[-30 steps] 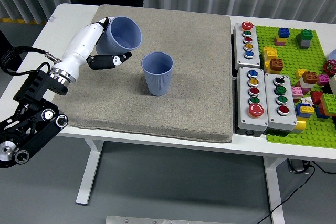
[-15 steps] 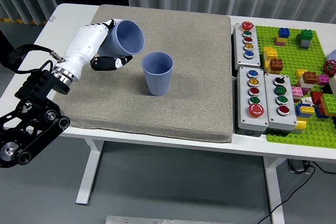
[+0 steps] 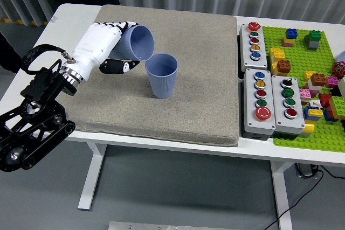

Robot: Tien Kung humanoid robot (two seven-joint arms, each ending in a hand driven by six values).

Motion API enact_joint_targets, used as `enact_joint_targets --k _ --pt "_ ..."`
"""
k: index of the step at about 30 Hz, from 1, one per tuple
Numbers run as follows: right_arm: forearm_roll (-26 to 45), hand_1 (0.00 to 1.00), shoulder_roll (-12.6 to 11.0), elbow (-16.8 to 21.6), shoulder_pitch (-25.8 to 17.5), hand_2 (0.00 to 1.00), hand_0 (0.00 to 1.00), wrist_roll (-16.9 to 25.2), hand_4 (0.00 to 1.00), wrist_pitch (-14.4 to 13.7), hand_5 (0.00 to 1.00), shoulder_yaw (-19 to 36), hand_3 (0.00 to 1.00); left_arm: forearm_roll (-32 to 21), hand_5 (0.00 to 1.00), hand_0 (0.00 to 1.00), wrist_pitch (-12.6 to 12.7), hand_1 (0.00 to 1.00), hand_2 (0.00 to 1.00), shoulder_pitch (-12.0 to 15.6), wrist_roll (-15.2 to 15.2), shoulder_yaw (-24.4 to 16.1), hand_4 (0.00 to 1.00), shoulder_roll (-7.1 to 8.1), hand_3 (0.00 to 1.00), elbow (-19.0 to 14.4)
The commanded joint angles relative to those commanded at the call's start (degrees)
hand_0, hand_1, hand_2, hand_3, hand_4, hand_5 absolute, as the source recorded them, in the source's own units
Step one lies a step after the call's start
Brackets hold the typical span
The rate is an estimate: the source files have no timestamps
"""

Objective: Pick cup pour cup place

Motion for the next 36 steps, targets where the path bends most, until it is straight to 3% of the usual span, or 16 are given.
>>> enact_joint_targets --k 16,36 --pt "0.0 0.648 -0.1 0.0 0.2 0.567 0.684 0.1 0.002 0.0 0.002 0.2 0.574 8.4 0.099 0.52 0.0 0.515 0.522 -1.2 1.6 1.0 0.624 0.08 0.546 -1.1" --pt "-0.1 0.648 -0.1 0.0 0.4 0.568 0.684 0.1 0.002 -0.1 0.002 0.4 0.575 8.4 0.104 0.521 1.3 0.515 0.523 -2.9 2.9 3.7 0.625 0.89 0.546 -0.7"
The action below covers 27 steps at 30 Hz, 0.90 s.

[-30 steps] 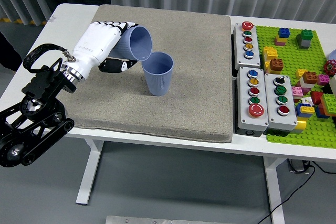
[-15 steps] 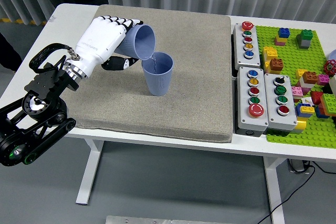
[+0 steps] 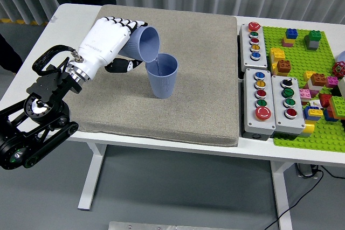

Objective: Pick cup pour cup place

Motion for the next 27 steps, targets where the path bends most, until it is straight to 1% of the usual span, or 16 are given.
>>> enact_joint_targets --k 7,21,27 --pt "0.2 0.648 0.0 0.0 0.0 0.568 0.684 0.0 0.002 0.0 0.002 -0.1 0.575 0.0 0.102 0.521 0.3 0.516 0.523 -0.8 0.5 0.9 0.625 0.59 0.545 0.3" --pt "0.1 0.648 0.0 0.0 0.0 0.568 0.683 0.0 0.002 0.0 0.002 0.0 0.575 0.0 0.103 0.521 0.9 0.514 0.524 -1.7 1.0 2.4 0.623 0.91 0.543 1.0" --pt "0.2 0.648 0.0 0.0 0.0 0.568 0.683 0.0 0.002 0.0 0.002 -0.1 0.575 0.0 0.103 0.521 1.0 0.514 0.524 -1.8 1.1 2.5 0.623 0.82 0.544 1.1"
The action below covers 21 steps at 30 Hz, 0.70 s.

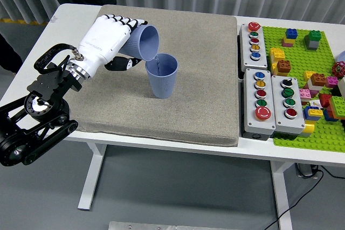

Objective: Pick cup pour cup place

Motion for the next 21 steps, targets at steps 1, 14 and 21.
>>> enact_joint_targets --k 1,14,21 --pt "0.0 0.648 0.0 0.0 0.0 0.568 0.683 0.0 0.002 0.0 0.002 0.0 0.575 0.0 0.103 0.521 0.1 0.514 0.524 0.0 0.0 0.0 0.623 -0.01 0.544 0.0" --pt "-0.2 0.648 0.0 0.0 0.0 0.568 0.684 0.0 0.002 0.0 0.002 0.2 0.575 0.0 0.105 0.52 0.2 0.514 0.524 -0.7 0.7 1.1 0.622 0.38 0.541 0.2" --pt "0.0 0.648 0.0 0.0 0.0 0.568 0.684 0.0 0.002 0.0 0.002 0.0 0.575 0.0 0.105 0.52 0.3 0.515 0.524 -1.5 1.3 2.3 0.623 0.74 0.541 0.4"
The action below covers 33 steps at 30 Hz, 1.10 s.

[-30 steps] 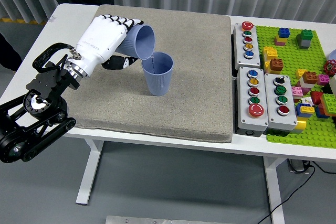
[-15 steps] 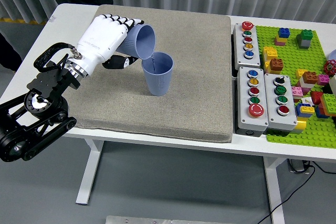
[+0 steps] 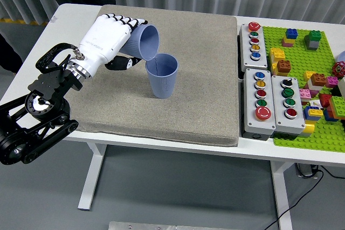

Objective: Pick cup pour cup place

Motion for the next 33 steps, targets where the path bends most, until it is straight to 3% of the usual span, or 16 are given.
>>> enact_joint_targets --k 33 --pt "0.8 0.648 0.0 0.0 0.2 0.568 0.683 0.0 0.002 -0.1 0.002 -0.6 0.575 0.0 0.106 0.526 -1.1 0.518 0.527 -3.8 3.4 5.2 0.624 2.27 0.541 -0.4"
